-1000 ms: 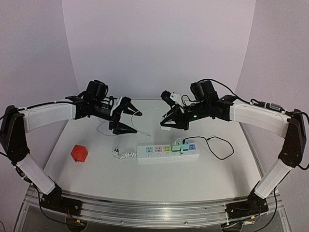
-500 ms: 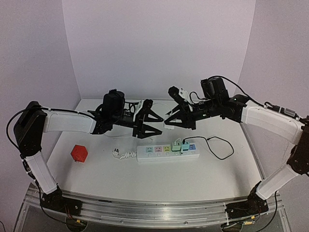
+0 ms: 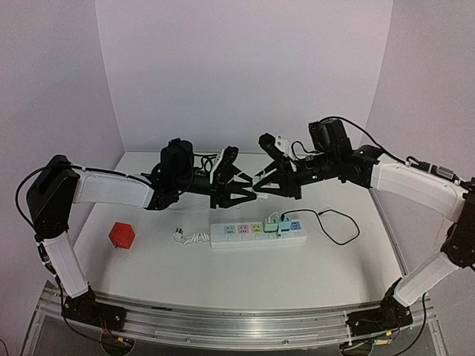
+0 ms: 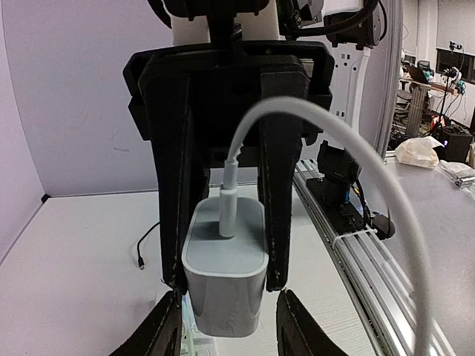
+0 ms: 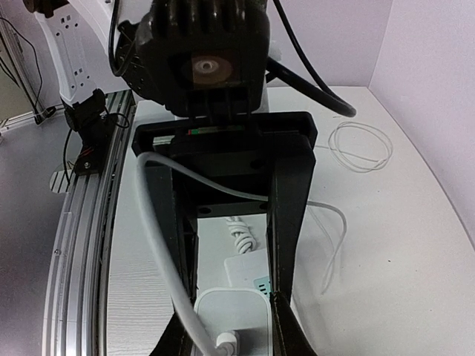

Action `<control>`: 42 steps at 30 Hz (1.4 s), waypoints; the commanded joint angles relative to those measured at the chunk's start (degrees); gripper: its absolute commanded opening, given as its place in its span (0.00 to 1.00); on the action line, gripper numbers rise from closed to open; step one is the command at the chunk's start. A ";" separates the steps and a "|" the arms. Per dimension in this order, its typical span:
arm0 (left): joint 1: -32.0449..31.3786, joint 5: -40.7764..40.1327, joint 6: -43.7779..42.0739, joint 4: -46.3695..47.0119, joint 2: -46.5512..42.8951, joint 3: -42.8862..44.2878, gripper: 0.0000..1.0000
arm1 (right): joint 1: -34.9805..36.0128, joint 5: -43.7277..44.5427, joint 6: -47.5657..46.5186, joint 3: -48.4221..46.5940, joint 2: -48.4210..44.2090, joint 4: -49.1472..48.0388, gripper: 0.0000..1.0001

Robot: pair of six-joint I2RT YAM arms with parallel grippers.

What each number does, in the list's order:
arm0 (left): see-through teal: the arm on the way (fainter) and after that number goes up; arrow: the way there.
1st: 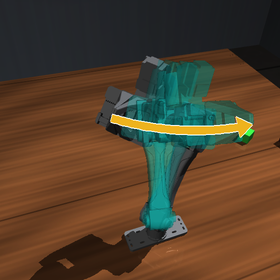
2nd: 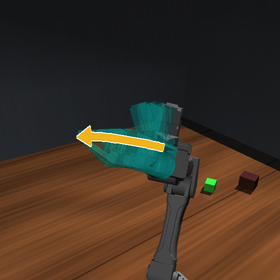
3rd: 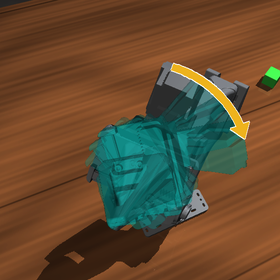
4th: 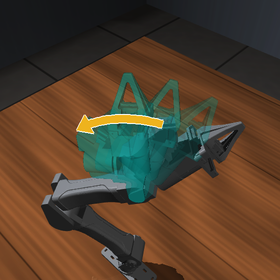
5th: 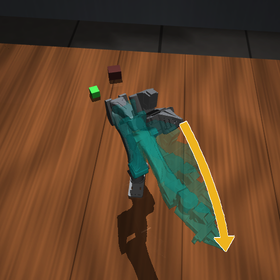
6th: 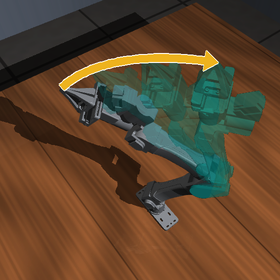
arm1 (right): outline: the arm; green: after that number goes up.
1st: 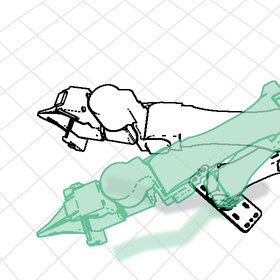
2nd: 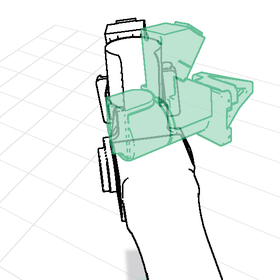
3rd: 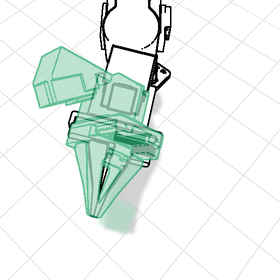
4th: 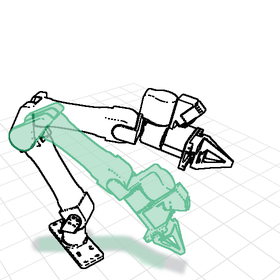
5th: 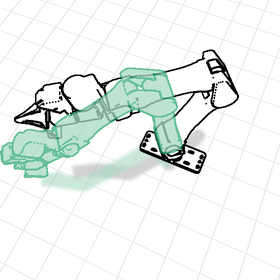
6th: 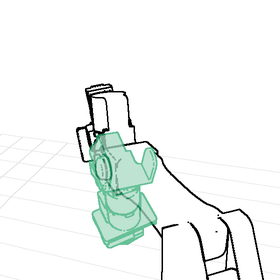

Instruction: Insert the plug

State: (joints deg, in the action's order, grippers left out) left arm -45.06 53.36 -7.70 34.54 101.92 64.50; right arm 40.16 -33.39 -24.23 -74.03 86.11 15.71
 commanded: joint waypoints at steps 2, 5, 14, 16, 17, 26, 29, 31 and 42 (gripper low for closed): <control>-0.63 1.61 1.17 3.79 1.55 2.35 0.38 | 0.16 -2.96 0.01 -3.13 1.45 -0.96 0.00; -0.99 1.94 1.20 4.03 1.98 2.75 0.36 | 0.12 -3.65 0.39 -4.00 2.03 -1.18 0.00; -1.10 2.40 1.36 5.26 2.06 3.55 0.27 | 0.10 -3.92 0.57 -4.23 3.64 -1.39 0.00; -1.09 2.52 1.25 5.12 1.85 3.30 0.28 | 0.13 -3.79 0.50 -4.02 3.83 -1.42 0.00; -1.09 2.58 1.25 5.02 1.78 3.29 0.28 | 0.12 -3.91 0.53 -4.05 3.97 -1.41 0.00; -1.13 2.20 1.18 5.49 1.91 3.09 0.00 | 0.12 -4.66 1.48 -5.15 4.35 -1.39 0.00; -1.00 1.73 0.61 5.51 1.55 2.57 0.00 | 0.14 -4.91 2.78 -5.30 4.24 -1.37 0.01; -1.00 1.50 0.26 5.44 1.31 2.25 0.00 | 0.09 -4.93 3.65 -5.25 3.96 -1.32 0.03; -0.47 0.75 0.89 5.25 0.23 1.42 0.00 | 0.11 -2.69 2.65 -3.00 0.91 -1.21 0.00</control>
State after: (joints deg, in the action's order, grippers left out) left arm -45.71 53.92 -6.96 36.72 104.35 65.56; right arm 40.16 -36.52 -21.77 -77.14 89.66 15.49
